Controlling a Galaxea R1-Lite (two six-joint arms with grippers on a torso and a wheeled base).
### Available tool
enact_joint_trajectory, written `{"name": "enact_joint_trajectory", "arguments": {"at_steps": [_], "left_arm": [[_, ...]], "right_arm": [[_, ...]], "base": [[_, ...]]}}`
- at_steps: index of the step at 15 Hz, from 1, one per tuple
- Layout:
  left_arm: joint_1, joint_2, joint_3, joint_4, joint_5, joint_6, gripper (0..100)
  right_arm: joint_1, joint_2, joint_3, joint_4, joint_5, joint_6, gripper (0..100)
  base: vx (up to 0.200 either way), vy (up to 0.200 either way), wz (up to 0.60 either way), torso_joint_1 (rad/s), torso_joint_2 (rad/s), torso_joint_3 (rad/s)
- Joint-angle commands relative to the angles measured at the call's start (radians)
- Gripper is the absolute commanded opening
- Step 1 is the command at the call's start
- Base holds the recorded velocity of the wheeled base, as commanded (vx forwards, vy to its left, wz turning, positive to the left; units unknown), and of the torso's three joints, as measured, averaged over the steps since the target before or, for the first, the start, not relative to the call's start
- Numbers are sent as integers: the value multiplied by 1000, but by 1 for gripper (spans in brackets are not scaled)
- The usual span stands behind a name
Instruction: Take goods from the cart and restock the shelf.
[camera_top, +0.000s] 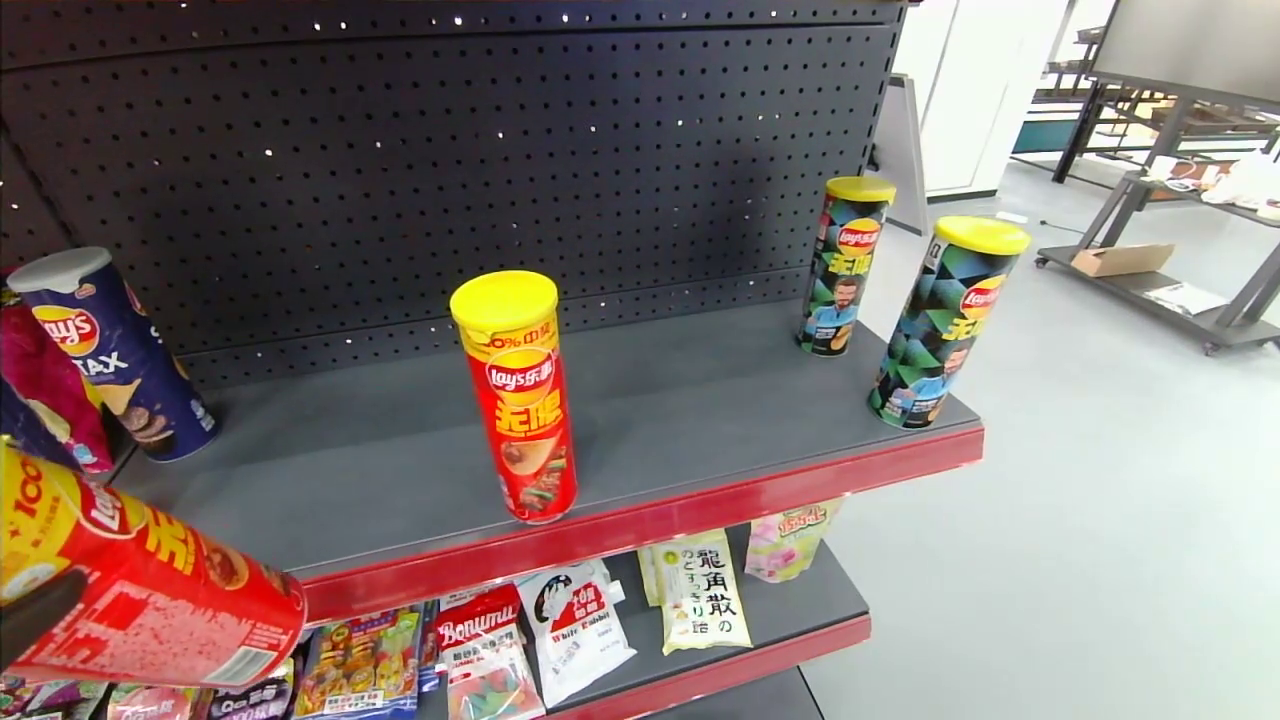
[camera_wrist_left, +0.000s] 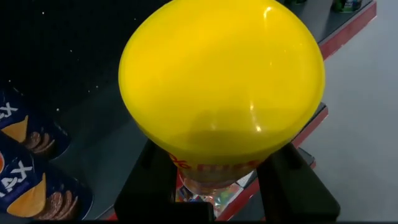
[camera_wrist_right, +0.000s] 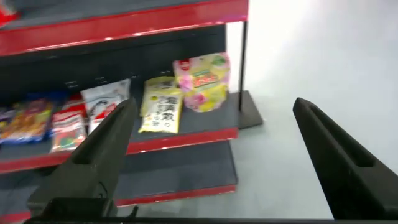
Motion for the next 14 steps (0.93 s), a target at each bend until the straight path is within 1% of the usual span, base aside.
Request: {"name": "enact_joint_trajectory", "arguments": {"at_steps": [1,2,4,5,6,7,8,9,10,11,12,13,14], "left_arm": [[-7,77,1,-19,-23,1,0],[-21,87,1,-19,-36,1,0],[-48,95,4,-21,-36,1,0],[-50,100,7,-21,-36,1,0],[-50,107,5,-22,-37,1,0],[-50,112,5,-25,-37,1,0],[-50,117,5,-36,-37,1,0],[-50,117,5,-44,-36,1,0],[-50,115,5,-47,-37,1,0],[-50,115,5,-47,-37,1,0],[-50,115,4,-47,-37,1,0],[-51,118,4,-47,-37,1,0],[-51,124,2,-48,-37,1,0]], "right_arm": [[-43,81,49,-69,-14,-3,100],[-58,84,63,-101,-23,-14,100],[-149,94,72,-126,-49,-14,100],[-256,94,72,-126,-52,-8,100],[-308,87,72,-129,-36,-9,100],[-287,65,72,-129,-28,-14,100],[-223,-4,72,-127,-28,-28,100],[-204,-21,74,-132,-16,-71,100],[-206,-19,86,-158,9,-101,100],[-206,-19,89,-160,87,-103,100],[-206,-19,90,-130,188,-106,100],[-203,-16,86,-86,199,-100,100],[-187,-13,86,-95,195,-92,100]], "base": [[0,0,0,0,0,0],[0,0,0,0,0,0],[0,0,0,0,0,0],[0,0,0,0,0,0],[0,0,0,0,0,0],[0,0,0,0,0,0],[0,0,0,0,0,0],[0,0,0,0,0,0],[0,0,0,0,0,0],[0,0,0,0,0,0],[0,0,0,0,0,0],[0,0,0,0,0,0],[0,0,0,0,0,0]]}}
